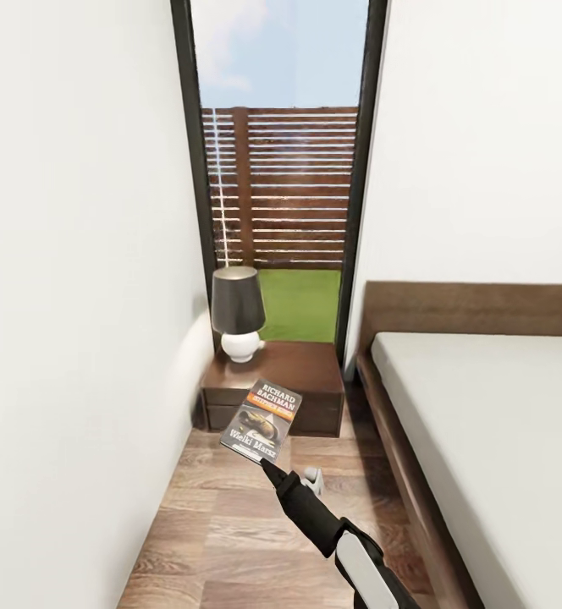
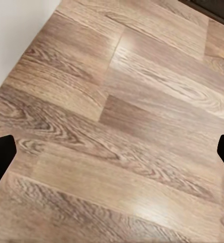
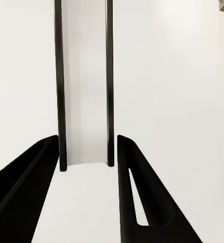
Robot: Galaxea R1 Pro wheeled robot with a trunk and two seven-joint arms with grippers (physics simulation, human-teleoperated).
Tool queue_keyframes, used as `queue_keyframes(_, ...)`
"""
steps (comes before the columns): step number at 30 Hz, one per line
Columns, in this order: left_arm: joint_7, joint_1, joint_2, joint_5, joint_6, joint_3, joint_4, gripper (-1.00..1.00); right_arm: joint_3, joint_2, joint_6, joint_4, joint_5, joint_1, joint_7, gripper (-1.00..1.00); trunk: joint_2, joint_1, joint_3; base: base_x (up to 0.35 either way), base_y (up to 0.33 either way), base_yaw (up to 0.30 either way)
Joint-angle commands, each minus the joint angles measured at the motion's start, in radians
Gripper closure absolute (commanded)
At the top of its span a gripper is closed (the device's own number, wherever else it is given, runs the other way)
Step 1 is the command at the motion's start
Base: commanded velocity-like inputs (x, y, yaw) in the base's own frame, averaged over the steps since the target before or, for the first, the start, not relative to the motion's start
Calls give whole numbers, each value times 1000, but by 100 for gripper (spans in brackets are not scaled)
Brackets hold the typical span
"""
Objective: In the bedroom, move the book from the bed onto either nightstand, and place the two sandals side by side next to the bed.
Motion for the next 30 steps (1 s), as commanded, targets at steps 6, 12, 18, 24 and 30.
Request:
queue_keyframes(6,-4,-1,0,-7,-2,9,1,-100,0,0,8,0,-13,-1,0,100,0,0,-1,239,0,0)
queue_keyframes(12,-4,-1,0,-7,-2,9,1,-100,-1,0,8,0,-13,-1,-1,100,0,0,-1,239,0,0)
queue_keyframes(18,-4,-1,0,-7,-2,9,1,-100,0,0,7,1,-14,-1,-1,100,0,0,-1,239,0,0)
queue_keyframes(24,-4,-1,0,-7,-2,9,1,-100,-1,0,9,2,-14,-1,-1,100,0,0,-1,239,0,0)
queue_keyframes(30,-4,-1,0,-7,-2,9,1,-100,-2,0,8,1,-14,-1,3,100,0,0,-1,239,0,0)
